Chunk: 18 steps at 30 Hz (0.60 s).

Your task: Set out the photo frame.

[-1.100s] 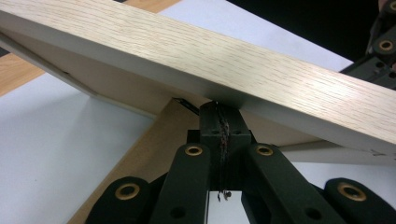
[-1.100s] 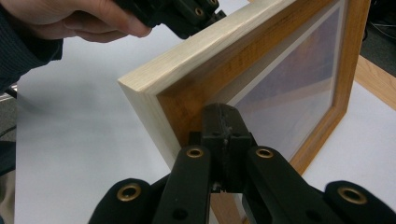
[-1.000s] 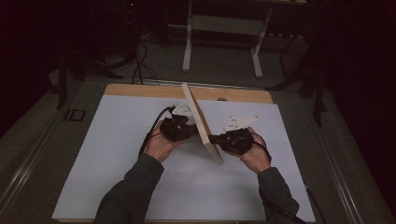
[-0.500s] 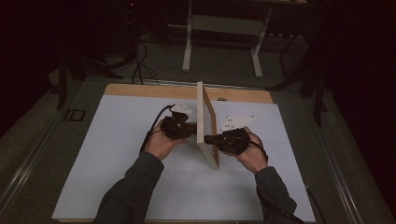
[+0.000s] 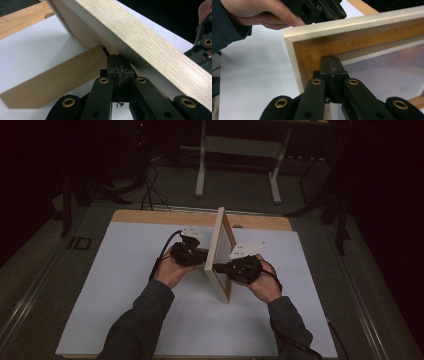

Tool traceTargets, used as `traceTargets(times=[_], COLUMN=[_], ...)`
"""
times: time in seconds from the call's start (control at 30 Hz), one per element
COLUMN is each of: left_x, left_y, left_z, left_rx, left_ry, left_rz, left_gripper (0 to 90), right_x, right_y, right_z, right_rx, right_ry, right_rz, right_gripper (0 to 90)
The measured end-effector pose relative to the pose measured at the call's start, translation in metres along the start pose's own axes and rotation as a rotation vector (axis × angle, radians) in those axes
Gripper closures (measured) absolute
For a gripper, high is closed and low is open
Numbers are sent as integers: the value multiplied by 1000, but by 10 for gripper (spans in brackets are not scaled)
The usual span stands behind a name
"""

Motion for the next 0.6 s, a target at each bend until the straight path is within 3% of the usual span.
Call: traceTargets(times=[0.2,0.4,0.6], left_x=[-1,-4,-10], left_y=[0,-3,-16], left_z=[-2,-3,-2], left_rx=[-12,-1,33], left_ry=[-8,-31,-49], left_rz=[-46,-32,-3], left_gripper=[900,843,759], right_x=[-3,0,8], right_y=[2,4,3], right_z=[2,-5,-14], right_rx=[-6,-27,-34], right_ry=[-19,-17,17], right_rz=[14,-5,-30], right_gripper=[899,860,796])
Point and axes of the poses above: each handheld gripper's, and its own axes: y roughly forward along the jaws, z roughly out of its top, x roughly to its right, the point moved 9 cm from there along y, roughly forward along the jaws, and after that the axes turned 7 degrees about -x, right-handed, at the moved point
